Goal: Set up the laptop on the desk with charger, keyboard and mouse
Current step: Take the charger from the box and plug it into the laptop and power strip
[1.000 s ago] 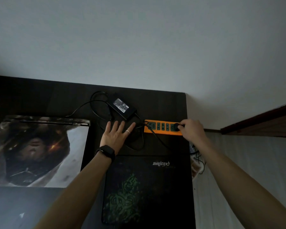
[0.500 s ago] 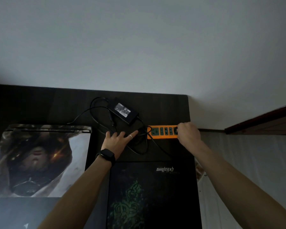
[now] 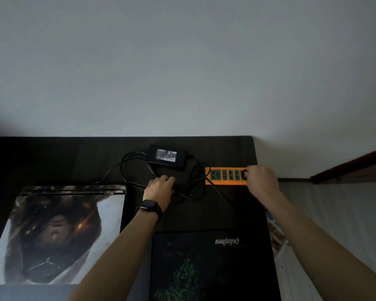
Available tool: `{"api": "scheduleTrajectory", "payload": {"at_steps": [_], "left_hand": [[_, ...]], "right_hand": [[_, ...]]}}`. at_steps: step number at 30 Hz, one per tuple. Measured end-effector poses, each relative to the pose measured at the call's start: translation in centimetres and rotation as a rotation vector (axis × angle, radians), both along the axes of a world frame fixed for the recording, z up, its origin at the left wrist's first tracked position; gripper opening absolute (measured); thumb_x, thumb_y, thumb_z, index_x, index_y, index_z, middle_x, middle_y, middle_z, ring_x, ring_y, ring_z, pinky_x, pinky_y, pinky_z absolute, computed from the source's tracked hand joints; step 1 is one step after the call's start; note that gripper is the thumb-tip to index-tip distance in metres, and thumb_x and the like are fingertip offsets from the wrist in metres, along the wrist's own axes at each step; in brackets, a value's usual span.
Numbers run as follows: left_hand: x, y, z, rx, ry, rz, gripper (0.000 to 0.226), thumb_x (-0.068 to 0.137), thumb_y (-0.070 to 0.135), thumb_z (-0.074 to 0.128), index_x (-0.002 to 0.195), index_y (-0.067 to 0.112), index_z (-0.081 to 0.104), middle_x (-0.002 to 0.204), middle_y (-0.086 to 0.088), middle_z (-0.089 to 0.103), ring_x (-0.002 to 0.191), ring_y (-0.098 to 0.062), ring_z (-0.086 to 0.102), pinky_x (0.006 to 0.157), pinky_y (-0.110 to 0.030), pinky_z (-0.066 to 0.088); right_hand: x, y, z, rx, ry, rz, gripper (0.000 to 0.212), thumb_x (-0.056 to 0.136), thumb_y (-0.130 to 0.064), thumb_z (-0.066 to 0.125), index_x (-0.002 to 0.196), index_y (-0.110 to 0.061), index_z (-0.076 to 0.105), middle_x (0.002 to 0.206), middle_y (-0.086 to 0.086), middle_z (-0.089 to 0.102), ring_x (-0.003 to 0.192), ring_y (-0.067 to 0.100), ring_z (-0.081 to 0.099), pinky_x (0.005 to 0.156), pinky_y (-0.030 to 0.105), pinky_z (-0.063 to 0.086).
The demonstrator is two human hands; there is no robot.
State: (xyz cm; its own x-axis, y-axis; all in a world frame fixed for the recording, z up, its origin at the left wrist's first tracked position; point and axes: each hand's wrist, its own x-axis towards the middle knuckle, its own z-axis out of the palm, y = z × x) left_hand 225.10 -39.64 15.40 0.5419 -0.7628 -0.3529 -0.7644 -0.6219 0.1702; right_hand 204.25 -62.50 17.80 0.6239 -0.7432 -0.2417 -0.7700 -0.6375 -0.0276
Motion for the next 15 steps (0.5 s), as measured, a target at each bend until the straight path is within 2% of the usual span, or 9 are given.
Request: {"api": "scheduleTrajectory", "payload": {"at_steps": [2,4,6,9,12,15], "left_hand": [[-0.3,1.1,-0.3,-0.079,-0.02,-0.015,0.045,0.09,0.021,0.063,0.135,0.023,0.053,0.133,-0.003,0.054,0.129,-0.026,0.046,0.11,-0.042,0.032],[-0.5,2.2,-0.2,-0.099,-0.059,-0.01,0.05,0.088,0.015,0.061,0.137,0.024,0.051,0.141,-0.005,0.049,0.136,-0.027,0.039,0.115,-0.047,0.026],[-1.0,3.4,0.4,-0.112,-0.074,0.003,0.055,0.086,0.011,0.058,0.139,0.024,0.05,0.145,-0.008,0.046,0.137,-0.028,0.038,0.114,-0.046,0.029],[-2.1,5.2,1.5,-0.147,-0.028,0.063,0.057,0.084,0.013,0.055,0.14,0.023,0.05,0.145,-0.007,0.045,0.134,-0.028,0.041,0.113,-0.042,0.033],[-3.1,7.1,2.5,-0.14,0.029,0.103,0.061,0.083,0.017,0.055,0.142,0.024,0.045,0.148,-0.007,0.041,0.135,-0.028,0.041,0.113,-0.041,0.032],[-4.0,8.8,3.2,-0.145,0.067,0.118,0.062,0.084,0.018,0.056,0.144,0.024,0.043,0.151,-0.007,0.038,0.138,-0.028,0.037,0.114,-0.041,0.031]], "right_hand": [[0.2,0.3,0.1,0.008,0.0,-0.014,0.017,0.097,-0.027,0.06,0.096,-0.013,0.069,0.082,0.0,0.061,0.069,0.015,0.052,0.062,0.027,0.041],[0.7,0.5,0.2,0.072,-0.034,-0.082,0.02,0.099,-0.029,0.057,0.098,-0.013,0.067,0.081,0.0,0.059,0.072,0.016,0.054,0.064,0.03,0.044],[1.3,0.6,0.3,0.151,-0.046,-0.155,0.024,0.1,-0.032,0.054,0.101,-0.011,0.067,0.085,0.002,0.063,0.076,0.019,0.059,0.068,0.034,0.052],[1.6,0.7,0.7,0.223,-0.05,-0.227,0.026,0.099,-0.032,0.056,0.109,-0.011,0.065,0.094,0.006,0.064,0.082,0.022,0.058,0.071,0.032,0.048],[1.0,1.8,2.1,0.092,-0.181,-0.283,0.037,0.095,-0.035,0.059,0.125,-0.014,0.06,0.123,0.013,0.06,0.113,0.033,0.053,0.091,0.043,0.045],[0.1,5.3,3.9,-0.019,-0.416,-0.262,0.036,0.094,-0.039,0.058,0.123,-0.018,0.063,0.129,0.009,0.058,0.123,0.034,0.045,0.098,0.048,0.039]]}}
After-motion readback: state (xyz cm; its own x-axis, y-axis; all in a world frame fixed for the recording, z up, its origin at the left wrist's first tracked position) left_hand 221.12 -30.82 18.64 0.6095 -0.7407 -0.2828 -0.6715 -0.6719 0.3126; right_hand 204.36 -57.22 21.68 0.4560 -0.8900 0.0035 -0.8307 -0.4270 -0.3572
